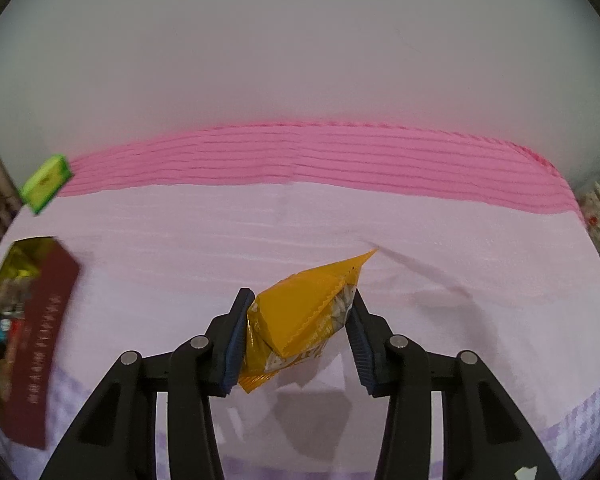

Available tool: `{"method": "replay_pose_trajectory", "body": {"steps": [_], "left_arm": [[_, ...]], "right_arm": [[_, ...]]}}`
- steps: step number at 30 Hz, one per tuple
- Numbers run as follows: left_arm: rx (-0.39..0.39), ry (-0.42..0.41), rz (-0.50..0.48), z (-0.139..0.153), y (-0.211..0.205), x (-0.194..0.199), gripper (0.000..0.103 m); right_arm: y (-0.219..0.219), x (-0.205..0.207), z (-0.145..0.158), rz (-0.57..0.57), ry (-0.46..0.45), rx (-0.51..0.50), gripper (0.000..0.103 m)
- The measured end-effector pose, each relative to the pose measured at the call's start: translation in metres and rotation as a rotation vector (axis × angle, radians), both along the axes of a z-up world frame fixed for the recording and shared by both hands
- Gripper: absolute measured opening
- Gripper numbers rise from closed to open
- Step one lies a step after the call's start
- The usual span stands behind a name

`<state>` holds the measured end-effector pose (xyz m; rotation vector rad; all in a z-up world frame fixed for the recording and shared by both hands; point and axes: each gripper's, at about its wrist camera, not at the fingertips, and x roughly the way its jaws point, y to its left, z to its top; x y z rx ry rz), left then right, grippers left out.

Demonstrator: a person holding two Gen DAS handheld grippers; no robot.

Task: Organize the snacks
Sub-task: 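Carry the blue-wrapped candy into the gold tin and open the left gripper, then carry the yellow bag into the gold tin and open the right gripper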

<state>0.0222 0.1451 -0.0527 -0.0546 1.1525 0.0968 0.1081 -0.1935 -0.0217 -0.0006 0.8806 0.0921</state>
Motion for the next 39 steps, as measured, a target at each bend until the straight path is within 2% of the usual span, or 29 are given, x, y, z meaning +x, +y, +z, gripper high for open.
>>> {"method": "replay_pose_trajectory", "body": {"steps": [7,16,18,20,25,32,39], "left_arm": [[0.010,-0.003,0.015,0.001,0.004,-0.001,0.030],[0.009,-0.035,0.017,0.016,0.011,-0.012,0.032],[0.004,-0.048,0.024,0.021,0.014,-0.017,0.035],[-0.001,-0.067,0.036,0.027,0.018,-0.023,0.044],[0.008,-0.119,0.068,0.042,0.032,-0.041,0.051],[0.037,-0.151,0.138,0.049,0.056,-0.060,0.057],[0.040,-0.129,0.172,0.046,0.065,-0.070,0.058]], "right_arm": [[0.075,-0.012,0.017,0.159,-0.003,0.088,0.042],[0.161,-0.026,0.025,0.340,0.008,0.119,0.042],[0.174,-0.028,0.025,0.365,0.012,0.114,0.042],[0.189,-0.027,0.022,0.391,0.018,0.111,0.042],[0.219,-0.030,0.016,0.443,0.037,0.095,0.042],[0.253,-0.035,0.004,0.497,0.066,0.069,0.042],[0.272,-0.038,-0.010,0.510,0.086,0.042,0.043]]}}
